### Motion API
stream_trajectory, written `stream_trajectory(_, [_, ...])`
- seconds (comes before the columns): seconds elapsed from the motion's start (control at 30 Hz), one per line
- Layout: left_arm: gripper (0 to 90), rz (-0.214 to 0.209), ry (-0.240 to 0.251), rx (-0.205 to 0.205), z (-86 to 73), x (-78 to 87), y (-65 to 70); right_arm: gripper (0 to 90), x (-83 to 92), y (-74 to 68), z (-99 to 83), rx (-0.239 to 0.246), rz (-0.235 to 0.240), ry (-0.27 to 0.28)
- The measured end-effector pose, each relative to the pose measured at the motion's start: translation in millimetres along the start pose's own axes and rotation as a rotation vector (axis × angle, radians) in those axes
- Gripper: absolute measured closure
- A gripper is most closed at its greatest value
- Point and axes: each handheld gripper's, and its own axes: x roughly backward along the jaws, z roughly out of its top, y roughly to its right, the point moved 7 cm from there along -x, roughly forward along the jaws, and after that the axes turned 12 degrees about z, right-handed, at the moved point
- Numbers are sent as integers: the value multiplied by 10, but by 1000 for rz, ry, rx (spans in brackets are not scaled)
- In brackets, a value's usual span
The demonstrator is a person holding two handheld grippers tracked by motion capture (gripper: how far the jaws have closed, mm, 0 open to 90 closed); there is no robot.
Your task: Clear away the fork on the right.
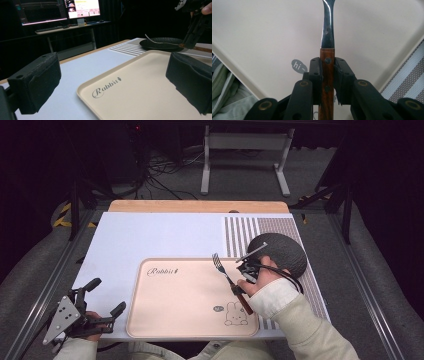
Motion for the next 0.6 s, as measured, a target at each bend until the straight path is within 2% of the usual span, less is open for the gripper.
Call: stream_trajectory(0.6, [3,0,-2,1,-2,-2,1,778,-250,113,-106,-50,3,-50])
